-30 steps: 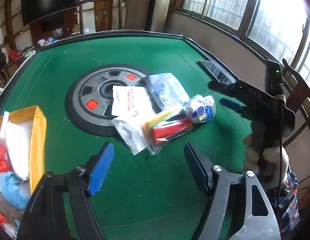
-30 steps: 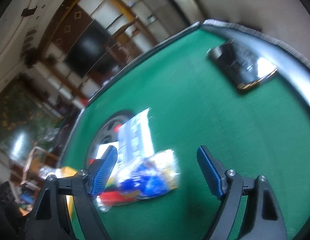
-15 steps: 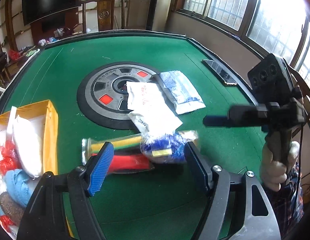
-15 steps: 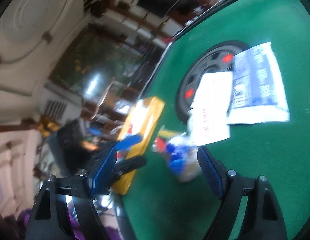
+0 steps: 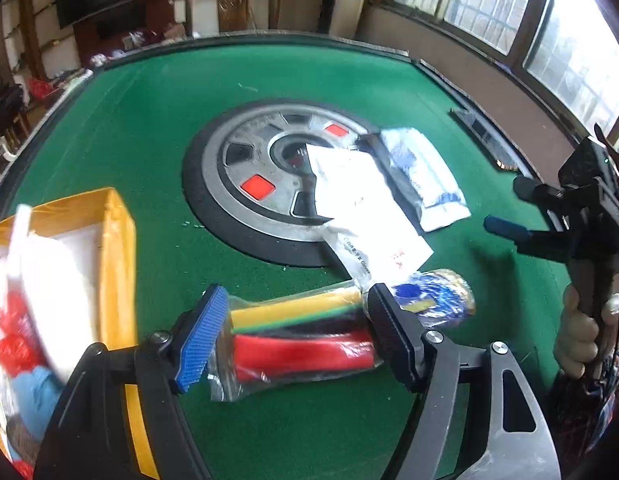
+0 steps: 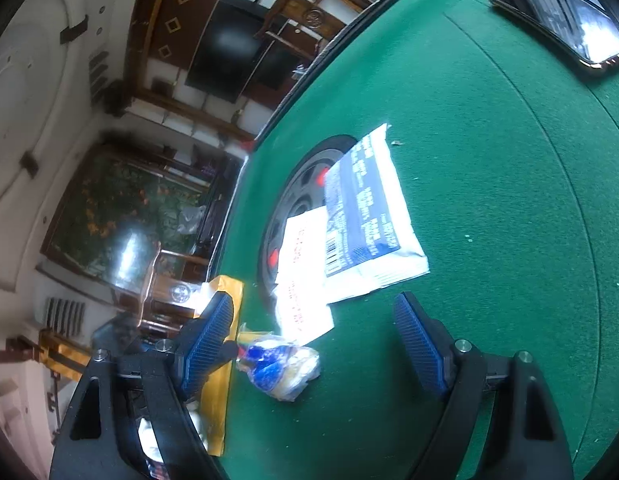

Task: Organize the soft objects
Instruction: 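Grasp the clear bag of red, yellow and green sticks with the left gripper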

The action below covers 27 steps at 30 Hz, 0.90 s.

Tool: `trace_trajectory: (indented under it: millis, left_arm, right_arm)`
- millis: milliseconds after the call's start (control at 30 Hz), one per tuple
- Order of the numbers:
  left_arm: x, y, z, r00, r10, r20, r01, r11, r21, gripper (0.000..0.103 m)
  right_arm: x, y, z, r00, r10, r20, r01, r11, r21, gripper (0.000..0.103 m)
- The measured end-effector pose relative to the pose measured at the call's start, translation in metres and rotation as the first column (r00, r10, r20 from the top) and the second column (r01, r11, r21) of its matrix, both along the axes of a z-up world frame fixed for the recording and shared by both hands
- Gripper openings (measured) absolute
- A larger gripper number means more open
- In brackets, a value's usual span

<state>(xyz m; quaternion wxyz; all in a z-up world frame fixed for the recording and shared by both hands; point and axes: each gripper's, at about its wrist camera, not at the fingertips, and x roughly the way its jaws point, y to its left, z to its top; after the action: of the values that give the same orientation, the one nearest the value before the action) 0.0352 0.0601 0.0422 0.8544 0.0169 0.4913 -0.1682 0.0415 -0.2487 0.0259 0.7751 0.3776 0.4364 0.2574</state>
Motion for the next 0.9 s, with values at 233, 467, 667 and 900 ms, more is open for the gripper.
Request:
trace_trajectory:
  millis: [233, 467, 667, 900]
  left_arm:
    - [-0.021, -0.012, -0.007, 0.983, -0.136, -0.123, 0.122, 0.985, -0.12, 0.072]
    - [-0.064, -0.036, 0.005, 0.917, -0.358, -0.177, 0.284, 0.896, -0.341, 0.073]
    - [-0.089, -0.058, 0.019, 0.943, -0.334, 0.008, 0.334, 0.942, -0.028, 0.074]
    - [-0.092, -0.076, -0.005, 0.924, -0.383, 0.002, 0.382, 0.92, 0.09, 0.074]
  right_arm:
    - [0.018, -0.005, -0.001, 0.999, -0.031, -0.028, 0.031, 0.999, 0.005, 0.078]
    - [0.018, -0.007, 0.001, 0.999, -0.039, -0.029, 0.038, 0.999, -0.006, 0.078]
    - [0.019, -0.006, 0.002, 0.998, -0.05, -0.029, 0.049, 0.998, -0.025, 0.078]
    - [0.019, -0.006, 0.002, 0.998, -0.054, -0.028, 0.053, 0.998, -0.036, 0.078]
